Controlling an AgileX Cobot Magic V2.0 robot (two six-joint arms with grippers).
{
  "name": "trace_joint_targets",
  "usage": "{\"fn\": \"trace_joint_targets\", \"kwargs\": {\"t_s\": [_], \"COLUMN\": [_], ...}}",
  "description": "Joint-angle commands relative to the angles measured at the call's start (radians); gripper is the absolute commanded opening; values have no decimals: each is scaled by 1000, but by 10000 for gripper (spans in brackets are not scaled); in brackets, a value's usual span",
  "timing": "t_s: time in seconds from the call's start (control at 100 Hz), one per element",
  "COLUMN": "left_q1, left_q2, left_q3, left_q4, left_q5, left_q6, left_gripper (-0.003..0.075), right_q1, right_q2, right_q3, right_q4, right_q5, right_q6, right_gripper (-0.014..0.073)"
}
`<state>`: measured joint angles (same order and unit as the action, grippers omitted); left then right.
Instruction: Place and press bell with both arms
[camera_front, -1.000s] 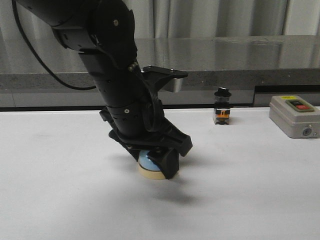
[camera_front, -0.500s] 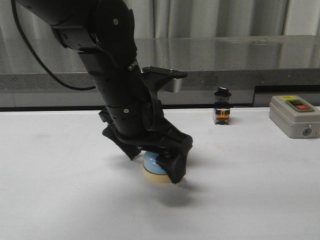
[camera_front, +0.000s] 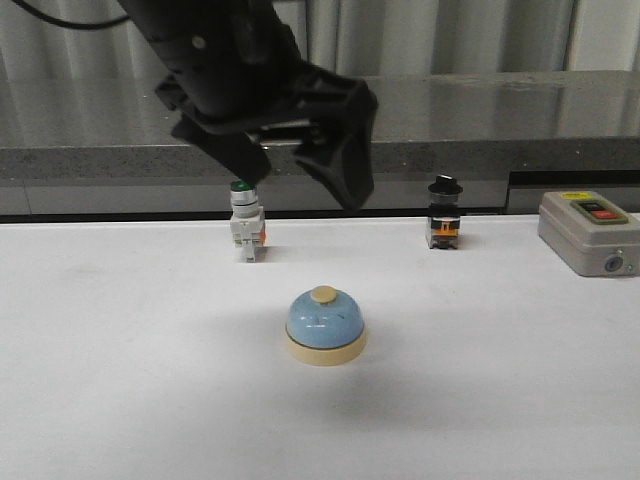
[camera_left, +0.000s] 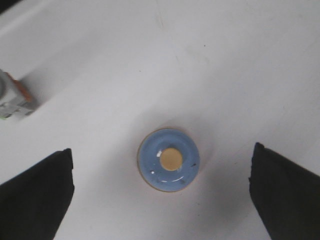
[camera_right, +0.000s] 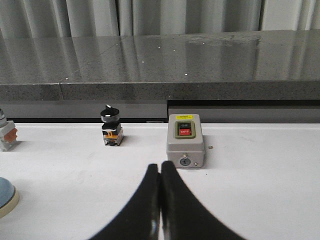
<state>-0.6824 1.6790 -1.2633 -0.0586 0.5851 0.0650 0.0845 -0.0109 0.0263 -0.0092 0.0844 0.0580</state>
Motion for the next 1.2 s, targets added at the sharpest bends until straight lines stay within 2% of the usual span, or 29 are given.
{"fn": "trace_joint_targets", "kwargs": {"t_s": [0.0,0.52,0.74,0.86,0.93,1.19], "left_q1": [34,413,455,455,455,455], "left_q2": [-119,-608,-812,-933,-1004,-1194], "left_q3": [16,372,514,586,622,692], "left_q4": [-10,-10,-10,-10,-10,-10], "left_q5": [-54,-161,-183,-185,-185,-178], "left_q6": [-12,-32,-32,-32,-32,-32], "left_gripper": [683,683,662,569,478,-11], "right_q1": [-5,-5,-5,-5,-5,-5], "right_q2": [-14,-14,-14,-14,-14,-14], "right_q3": [-14,-14,-14,-14,-14,-14], "right_q4": [-13,-13,-13,-13,-13,-13], "right_q5": [-84,-84,-84,-84,-84,-84], "right_q6": [-8,-8,-8,-8,-8,-8], "right_gripper": [-60,-60,-60,-60,-60,-60]}}
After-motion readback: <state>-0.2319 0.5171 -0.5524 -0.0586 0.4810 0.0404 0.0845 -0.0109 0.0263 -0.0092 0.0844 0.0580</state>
